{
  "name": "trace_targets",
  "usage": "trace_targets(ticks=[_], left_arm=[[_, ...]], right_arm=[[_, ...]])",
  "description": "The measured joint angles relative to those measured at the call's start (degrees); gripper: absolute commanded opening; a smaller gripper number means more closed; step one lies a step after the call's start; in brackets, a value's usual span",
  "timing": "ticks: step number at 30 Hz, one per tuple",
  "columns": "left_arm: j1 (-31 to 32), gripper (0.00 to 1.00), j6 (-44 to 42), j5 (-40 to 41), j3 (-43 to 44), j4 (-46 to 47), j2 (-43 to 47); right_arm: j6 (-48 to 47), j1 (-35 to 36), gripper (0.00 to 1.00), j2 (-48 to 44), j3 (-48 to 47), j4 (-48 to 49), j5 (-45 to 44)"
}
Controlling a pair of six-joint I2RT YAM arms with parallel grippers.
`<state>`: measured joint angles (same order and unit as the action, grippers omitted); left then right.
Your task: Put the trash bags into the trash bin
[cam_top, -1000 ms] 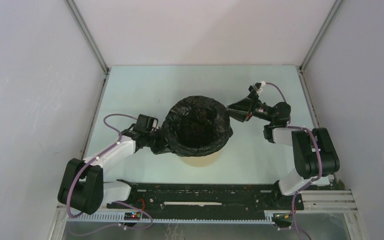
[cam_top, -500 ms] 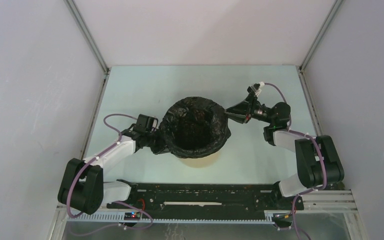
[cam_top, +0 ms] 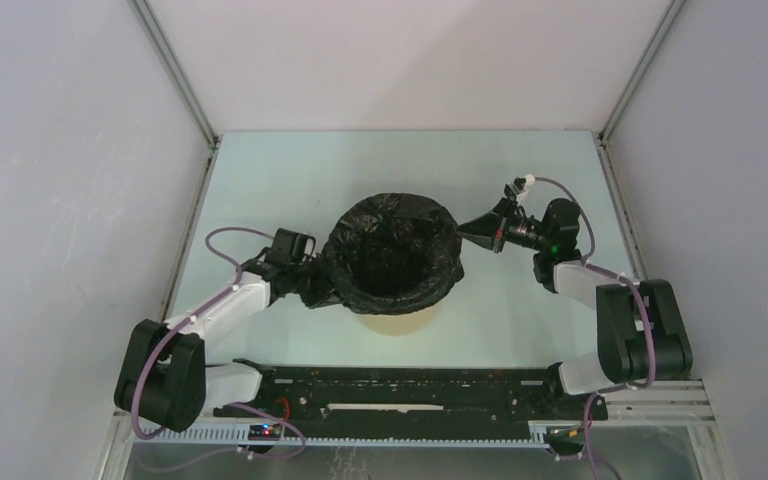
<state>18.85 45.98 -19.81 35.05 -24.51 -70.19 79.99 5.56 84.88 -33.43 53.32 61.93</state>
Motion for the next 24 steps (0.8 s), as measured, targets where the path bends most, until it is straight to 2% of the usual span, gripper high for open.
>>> trace_targets(ticks=[5, 11, 15, 18, 21, 24], left_arm=[[0.72, 0.00, 0.13, 0.98, -0.13, 0.02, 0.00], [3.43, 0.02, 0.76, 1.70, -0.63, 1.36, -2.99], [3.76, 0.33, 1.16, 2.36, -0.83, 0.46, -1.84], [3.13, 0.55, 0.98, 3.72, -0.81, -3.19, 3.69], [0.66, 0.66, 0.52, 4.42, -0.72, -7.28, 11.37], [-3.96, 0.70, 0.48, 4.50, -0.42, -11.72, 19.21]], right_arm=[[-11.17, -0.57, 0.00, -3.91, 0.09, -16.37, -2.58], [-17.92, 0.20, 0.00, -4.76, -0.46, -27.76, -3.96], [-21.73, 0.52, 0.00, -6.58, -2.89, -33.62, -4.68], [-23.63, 0.17, 0.00, -7.08, -3.93, -35.32, -4.61], [-24.65, -0.68, 0.00, -7.10, -3.93, -37.05, -4.63], [-25.14, -1.57, 0.00, -7.10, -3.93, -38.10, -4.61]])
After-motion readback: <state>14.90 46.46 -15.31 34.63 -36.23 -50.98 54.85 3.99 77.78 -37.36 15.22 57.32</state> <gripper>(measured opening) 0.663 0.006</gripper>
